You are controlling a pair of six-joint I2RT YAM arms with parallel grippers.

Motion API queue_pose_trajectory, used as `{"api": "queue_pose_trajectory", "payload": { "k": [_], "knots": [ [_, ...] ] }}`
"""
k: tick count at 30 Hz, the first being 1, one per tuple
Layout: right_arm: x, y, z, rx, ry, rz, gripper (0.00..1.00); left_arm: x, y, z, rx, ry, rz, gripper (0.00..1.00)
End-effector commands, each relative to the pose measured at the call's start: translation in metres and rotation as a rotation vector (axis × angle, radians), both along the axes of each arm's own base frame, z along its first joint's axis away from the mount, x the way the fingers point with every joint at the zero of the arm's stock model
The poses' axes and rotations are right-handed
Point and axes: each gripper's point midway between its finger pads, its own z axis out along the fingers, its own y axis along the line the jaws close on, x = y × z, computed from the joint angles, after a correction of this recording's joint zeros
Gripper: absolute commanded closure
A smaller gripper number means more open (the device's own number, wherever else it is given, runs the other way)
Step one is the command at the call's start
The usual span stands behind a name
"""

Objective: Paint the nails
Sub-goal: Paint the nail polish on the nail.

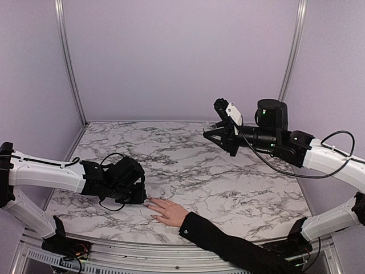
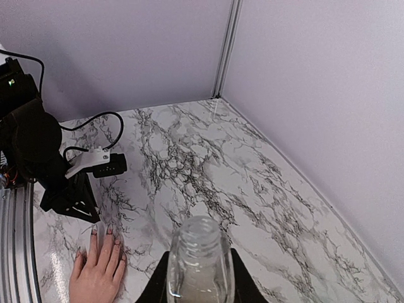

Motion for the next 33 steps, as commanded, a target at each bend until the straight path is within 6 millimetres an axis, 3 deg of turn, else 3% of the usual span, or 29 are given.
{"api": "queue_pose_trajectory", "payload": {
  "k": [1,20,33],
  "knots": [
    [0.0009,-0.0038,0.0102,0.015,-0.022,-0.011,1.00,-0.0025,0.0036,-0.0056,0.027,0.023,-0.011,1.00],
    [0.0004,-0.0041,0.0100,0.014,-0.021,-0.009,1.00,-0.0085,0.0094,-0.0078,0.034,0.029,-0.028,1.00],
    [0.0010,-0.0040,0.0096,0.013,-0.021,-0.012,1.00,-0.0020,0.0076,-0.0045,0.037,0.008,-0.007,1.00]
  ]
}}
